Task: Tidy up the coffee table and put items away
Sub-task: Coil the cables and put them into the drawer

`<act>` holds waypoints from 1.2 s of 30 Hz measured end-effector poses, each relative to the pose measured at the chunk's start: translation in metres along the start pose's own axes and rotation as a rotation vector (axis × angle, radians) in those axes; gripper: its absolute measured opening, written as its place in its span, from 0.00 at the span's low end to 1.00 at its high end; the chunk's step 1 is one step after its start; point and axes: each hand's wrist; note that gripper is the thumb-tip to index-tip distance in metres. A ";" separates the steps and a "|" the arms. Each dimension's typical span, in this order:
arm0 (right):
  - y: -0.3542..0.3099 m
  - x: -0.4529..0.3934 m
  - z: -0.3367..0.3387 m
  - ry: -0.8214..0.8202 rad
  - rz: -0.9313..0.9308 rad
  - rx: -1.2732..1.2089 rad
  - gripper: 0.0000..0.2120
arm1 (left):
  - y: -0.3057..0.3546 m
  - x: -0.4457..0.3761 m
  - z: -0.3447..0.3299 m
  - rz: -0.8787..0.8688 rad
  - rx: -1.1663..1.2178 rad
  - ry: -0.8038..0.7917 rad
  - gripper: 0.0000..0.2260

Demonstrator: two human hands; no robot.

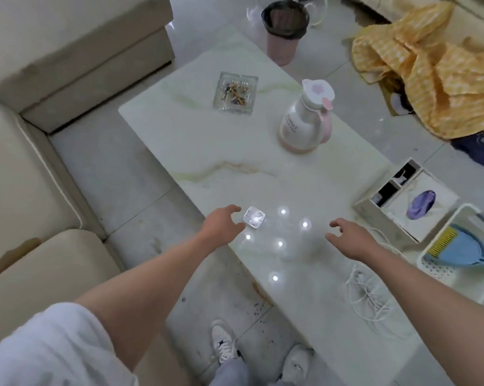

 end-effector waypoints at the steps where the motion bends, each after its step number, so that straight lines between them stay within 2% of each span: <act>1: 0.009 0.000 0.005 0.018 -0.036 0.003 0.21 | 0.006 -0.007 0.000 -0.011 -0.056 -0.011 0.26; 5: 0.052 0.000 0.011 0.076 -0.154 -0.110 0.23 | 0.022 -0.033 -0.015 -0.011 -0.217 -0.060 0.32; 7: 0.073 0.000 0.010 0.012 -0.206 -0.114 0.33 | 0.029 -0.046 -0.029 0.000 -0.297 -0.084 0.36; 10: 0.096 -0.005 0.000 -0.137 -0.301 -0.143 0.52 | 0.033 -0.062 -0.050 0.074 -0.261 -0.075 0.41; 12: 0.098 -0.010 -0.010 -0.128 -0.324 -0.146 0.55 | 0.033 -0.073 -0.061 0.095 -0.234 -0.047 0.41; 14: 0.096 -0.016 -0.024 -0.081 -0.317 -0.176 0.48 | 0.033 -0.085 -0.071 0.071 -0.234 -0.022 0.39; 18: 0.065 -0.032 -0.052 0.040 -0.265 -0.312 0.25 | 0.025 -0.107 -0.083 -0.048 -0.306 0.040 0.29; 22: 0.005 -0.045 -0.071 0.174 -0.124 -0.472 0.20 | 0.025 -0.128 -0.075 -0.102 -0.343 0.065 0.24; 25: -0.032 -0.050 -0.076 0.204 -0.073 -0.589 0.20 | 0.033 -0.137 -0.062 -0.241 -0.533 0.218 0.22; 26: -0.041 -0.049 -0.075 0.219 -0.064 -0.641 0.20 | 0.041 -0.137 -0.060 -0.300 -0.525 0.267 0.20; 27: -0.049 -0.048 -0.073 0.240 -0.055 -0.696 0.19 | 0.052 -0.135 -0.059 -0.323 -0.433 0.255 0.20; 28: -0.055 -0.046 -0.070 0.260 -0.049 -0.739 0.18 | 0.068 -0.134 -0.061 -0.290 -0.285 0.155 0.22; 30: -0.063 -0.041 -0.061 0.252 -0.018 -0.793 0.14 | 0.103 -0.127 -0.065 -0.065 0.154 -0.231 0.25; 31: -0.065 -0.038 -0.057 0.215 0.007 -0.817 0.11 | 0.117 -0.122 -0.068 0.045 0.335 -0.393 0.23; 32: -0.064 -0.034 -0.051 0.166 0.025 -0.846 0.07 | 0.129 -0.117 -0.070 0.082 0.446 -0.470 0.18; 33: -0.062 -0.030 -0.046 0.119 0.030 -0.893 0.04 | 0.136 -0.115 -0.072 0.048 0.484 -0.470 0.13; 35: -0.047 -0.023 -0.037 0.075 -0.040 -0.974 0.12 | 0.147 -0.112 -0.068 -0.081 0.435 -0.367 0.08; 36: -0.037 -0.019 -0.032 0.103 -0.099 -0.964 0.13 | 0.150 -0.110 -0.062 -0.142 0.395 -0.331 0.08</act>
Point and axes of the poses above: each hand's wrist, its own x-axis away from the middle knuckle, its own z-axis out of the back of the hand, y = z × x, and after that the axes turned 2 degrees about -z, right-handed
